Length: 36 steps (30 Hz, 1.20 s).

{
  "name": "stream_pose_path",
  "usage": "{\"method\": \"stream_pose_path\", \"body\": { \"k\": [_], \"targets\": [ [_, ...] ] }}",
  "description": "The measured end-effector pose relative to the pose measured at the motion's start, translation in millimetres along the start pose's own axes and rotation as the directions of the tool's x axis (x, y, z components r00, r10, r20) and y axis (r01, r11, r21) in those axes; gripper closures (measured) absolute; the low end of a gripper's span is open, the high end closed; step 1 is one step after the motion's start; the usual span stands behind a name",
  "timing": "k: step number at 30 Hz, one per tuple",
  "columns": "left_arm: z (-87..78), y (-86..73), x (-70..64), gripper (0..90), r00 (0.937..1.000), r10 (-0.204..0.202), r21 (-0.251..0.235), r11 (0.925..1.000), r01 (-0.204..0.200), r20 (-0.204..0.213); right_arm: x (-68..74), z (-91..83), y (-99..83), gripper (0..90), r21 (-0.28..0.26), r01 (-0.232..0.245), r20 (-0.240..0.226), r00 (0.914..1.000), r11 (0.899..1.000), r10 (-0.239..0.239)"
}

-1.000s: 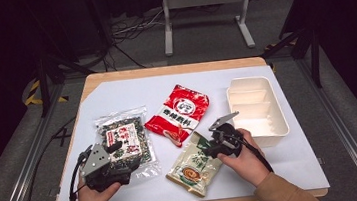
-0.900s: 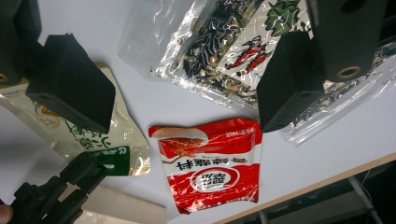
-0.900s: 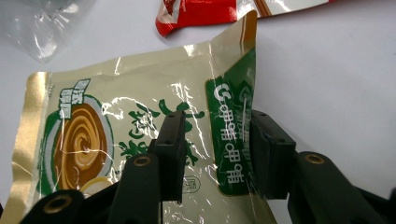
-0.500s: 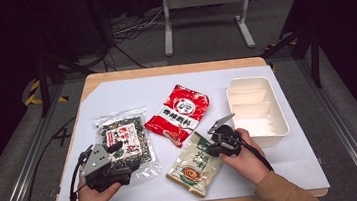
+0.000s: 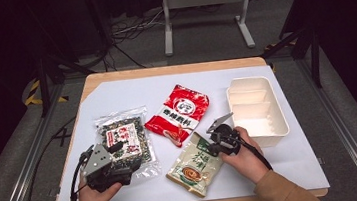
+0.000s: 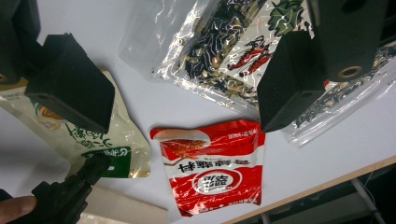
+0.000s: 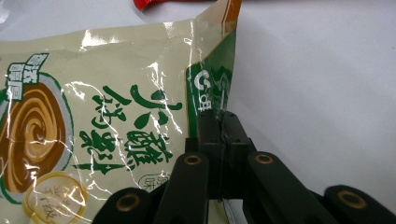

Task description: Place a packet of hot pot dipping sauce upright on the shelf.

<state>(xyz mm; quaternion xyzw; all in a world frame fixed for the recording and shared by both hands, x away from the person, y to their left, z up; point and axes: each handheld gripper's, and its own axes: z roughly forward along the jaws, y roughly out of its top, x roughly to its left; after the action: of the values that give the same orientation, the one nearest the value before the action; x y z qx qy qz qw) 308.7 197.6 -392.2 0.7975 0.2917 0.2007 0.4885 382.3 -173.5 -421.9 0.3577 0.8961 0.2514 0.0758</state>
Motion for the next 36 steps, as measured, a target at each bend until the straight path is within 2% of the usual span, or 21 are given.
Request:
{"method": "stream_pose_path", "body": {
  "k": [2, 9, 13, 17, 24, 36],
  "targets": [
    [-0.2, -0.4, 1.1, 19.8, 1.0000, -0.004, 0.000, 1.0000, 0.004, -0.002, 1.4, -3.6, 0.6, 89.9, -0.021, 0.004, 0.007, 1.0000, 1.000, -0.003],
    [-1.4, -0.6, 2.4, 19.8, 0.9999, -0.014, -0.002, 0.9999, 0.014, -0.005, 1.9, -18.8, 3.7, 90.0, -0.076, -0.001, -0.014, 0.9999, 0.997, 0.000],
    [-2.0, -0.3, 2.6, 19.9, 0.9999, -0.013, -0.005, 0.9999, 0.013, -0.009, 1.7, -27.6, 6.4, 90.0, -0.081, 0.014, -0.038, 0.9991, 0.997, -0.017],
    [-2.5, -0.5, 2.8, 19.9, 0.9998, -0.018, -0.006, 0.9998, 0.018, -0.009, 1.0, -40.1, 10.4, 90.0, -0.099, 0.018, -0.086, 0.9959, 0.995, -0.026],
    [-2.7, -0.4, 3.1, 19.8, 0.9998, -0.017, -0.007, 0.9998, 0.017, -0.010, 7.2, -60.7, 17.4, 90.0, -0.112, 0.024, -0.140, 0.9894, 0.993, -0.039],
    [-2.2, -0.4, 3.7, 19.8, 0.9998, -0.019, -0.002, 0.9998, 0.018, -0.009, 17.7, -93.4, 28.7, 90.0, -0.131, 0.067, -0.150, 0.9849, 0.989, -0.087]
  ]
}}
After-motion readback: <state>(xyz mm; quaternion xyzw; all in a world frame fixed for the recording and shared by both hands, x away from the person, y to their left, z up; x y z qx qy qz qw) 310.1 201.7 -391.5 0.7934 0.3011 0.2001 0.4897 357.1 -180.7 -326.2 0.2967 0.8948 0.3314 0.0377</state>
